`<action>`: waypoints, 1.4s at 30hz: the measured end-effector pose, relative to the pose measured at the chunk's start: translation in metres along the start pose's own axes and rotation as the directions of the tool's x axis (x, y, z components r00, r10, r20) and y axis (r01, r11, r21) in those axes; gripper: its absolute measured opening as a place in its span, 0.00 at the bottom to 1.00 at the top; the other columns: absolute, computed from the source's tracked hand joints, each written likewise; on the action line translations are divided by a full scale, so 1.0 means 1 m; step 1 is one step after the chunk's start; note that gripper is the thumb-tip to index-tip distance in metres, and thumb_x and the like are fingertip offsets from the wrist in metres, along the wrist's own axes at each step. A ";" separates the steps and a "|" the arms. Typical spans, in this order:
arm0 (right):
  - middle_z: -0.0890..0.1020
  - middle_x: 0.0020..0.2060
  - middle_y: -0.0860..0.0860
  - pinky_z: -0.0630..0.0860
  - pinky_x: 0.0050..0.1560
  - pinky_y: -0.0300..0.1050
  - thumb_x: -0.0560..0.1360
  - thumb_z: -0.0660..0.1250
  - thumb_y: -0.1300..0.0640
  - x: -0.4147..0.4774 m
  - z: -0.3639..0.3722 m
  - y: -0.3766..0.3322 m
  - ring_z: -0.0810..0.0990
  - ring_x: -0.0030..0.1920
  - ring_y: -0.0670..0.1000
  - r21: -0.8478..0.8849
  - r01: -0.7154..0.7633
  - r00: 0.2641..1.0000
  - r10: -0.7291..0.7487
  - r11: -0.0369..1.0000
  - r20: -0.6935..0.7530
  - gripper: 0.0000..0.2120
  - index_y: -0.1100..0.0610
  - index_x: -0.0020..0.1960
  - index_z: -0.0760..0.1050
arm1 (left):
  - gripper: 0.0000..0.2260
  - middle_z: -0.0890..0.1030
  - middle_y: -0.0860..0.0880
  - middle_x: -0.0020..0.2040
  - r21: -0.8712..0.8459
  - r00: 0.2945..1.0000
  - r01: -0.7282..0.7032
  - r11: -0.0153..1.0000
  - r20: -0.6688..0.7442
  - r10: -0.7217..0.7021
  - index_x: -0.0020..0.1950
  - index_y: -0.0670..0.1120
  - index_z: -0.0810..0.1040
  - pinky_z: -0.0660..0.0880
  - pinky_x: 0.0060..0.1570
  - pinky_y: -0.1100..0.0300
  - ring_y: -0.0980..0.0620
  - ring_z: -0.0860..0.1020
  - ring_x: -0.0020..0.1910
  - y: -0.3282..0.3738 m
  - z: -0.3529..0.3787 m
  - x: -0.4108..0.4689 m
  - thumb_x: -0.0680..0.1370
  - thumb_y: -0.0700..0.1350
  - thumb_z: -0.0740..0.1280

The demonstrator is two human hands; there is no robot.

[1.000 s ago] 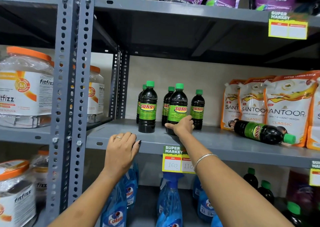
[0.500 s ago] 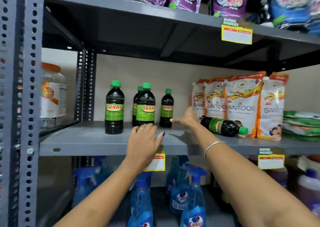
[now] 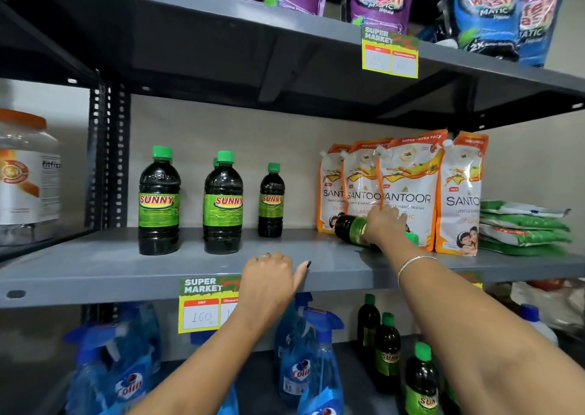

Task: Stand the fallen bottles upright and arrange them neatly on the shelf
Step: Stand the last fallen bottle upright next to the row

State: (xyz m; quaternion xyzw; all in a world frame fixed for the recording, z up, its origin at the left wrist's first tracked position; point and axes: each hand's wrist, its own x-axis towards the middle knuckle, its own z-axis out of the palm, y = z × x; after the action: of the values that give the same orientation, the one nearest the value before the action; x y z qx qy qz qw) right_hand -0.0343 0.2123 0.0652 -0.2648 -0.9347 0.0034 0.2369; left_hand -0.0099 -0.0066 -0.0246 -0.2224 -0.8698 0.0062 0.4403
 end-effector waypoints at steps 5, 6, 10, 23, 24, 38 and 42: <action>0.66 0.70 0.62 0.55 0.73 0.60 0.77 0.60 0.55 0.009 0.008 -0.007 0.62 0.71 0.61 -0.128 -0.042 0.996 0.052 0.991 0.070 0.26 0.62 0.72 0.61 | 0.26 0.81 0.47 0.40 -0.041 0.995 0.044 0.998 -0.089 -0.047 0.40 0.46 0.78 0.69 0.37 0.57 0.47 0.79 0.39 0.003 -0.002 0.001 0.80 0.58 0.46; 0.66 0.70 0.62 0.56 0.73 0.61 0.77 0.59 0.55 0.011 0.009 -0.009 0.62 0.71 0.61 -0.144 -0.042 0.996 0.053 0.989 0.075 0.26 0.63 0.72 0.61 | 0.26 0.80 0.48 0.32 -0.038 0.996 0.060 0.997 -0.060 -0.062 0.33 0.46 0.78 0.69 0.31 0.59 0.48 0.78 0.32 0.003 -0.002 0.001 0.78 0.58 0.48; 0.65 0.71 0.62 0.56 0.72 0.63 0.77 0.59 0.54 0.022 0.010 -0.013 0.63 0.72 0.61 -0.179 -0.050 0.994 0.067 0.983 0.090 0.29 0.63 0.74 0.57 | 0.25 0.74 0.49 0.21 -0.025 0.980 0.071 0.997 -0.185 -0.075 0.22 0.47 0.73 0.65 0.21 0.64 0.50 0.73 0.19 0.002 0.013 0.006 0.74 0.58 0.51; 0.62 0.71 0.60 0.62 0.68 0.60 0.76 0.61 0.54 0.031 0.020 -0.033 0.59 0.72 0.60 -0.299 0.042 0.997 -0.019 0.953 0.078 0.27 0.59 0.74 0.60 | 0.24 0.74 0.50 0.21 -0.023 0.957 0.067 0.998 -0.283 -0.070 0.22 0.48 0.73 0.65 0.21 0.66 0.51 0.72 0.19 0.001 0.015 0.006 0.73 0.58 0.52; 0.62 0.71 0.60 0.63 0.68 0.61 0.76 0.61 0.55 0.031 0.019 -0.035 0.59 0.72 0.60 -0.302 0.043 0.996 -0.018 0.952 0.086 0.28 0.59 0.74 0.60 | 0.24 0.74 0.51 0.21 -0.021 0.953 0.064 0.998 -0.295 -0.067 0.22 0.48 0.73 0.64 0.21 0.66 0.51 0.72 0.19 0.001 0.015 0.006 0.73 0.58 0.52; 0.68 0.68 0.57 0.65 0.67 0.65 0.72 0.67 0.60 0.015 0.017 -0.044 0.64 0.70 0.57 -0.301 0.234 0.971 -0.239 0.924 0.019 0.29 0.56 0.71 0.63 | 0.24 0.74 0.51 0.21 -0.009 0.947 0.055 0.998 -0.317 -0.055 0.22 0.48 0.73 0.65 0.21 0.65 0.51 0.73 0.19 0.001 0.016 0.005 0.73 0.58 0.52; 0.66 0.69 0.56 0.62 0.69 0.63 0.70 0.71 0.58 0.003 0.011 -0.054 0.62 0.72 0.57 -0.405 0.379 0.894 -0.442 0.832 -0.071 0.32 0.54 0.71 0.62 | 0.25 0.74 0.51 0.21 -0.004 0.956 0.055 0.998 -0.289 -0.053 0.23 0.48 0.73 0.65 0.21 0.66 0.51 0.73 0.19 0.000 0.013 0.004 0.74 0.58 0.51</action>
State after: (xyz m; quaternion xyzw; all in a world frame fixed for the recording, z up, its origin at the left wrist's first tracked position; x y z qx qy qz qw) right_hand -0.0677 0.1688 0.0632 -0.0978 -0.9299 -0.2507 0.2507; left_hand -0.0224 -0.0028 -0.0291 -0.1961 -0.8019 -0.0365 0.5632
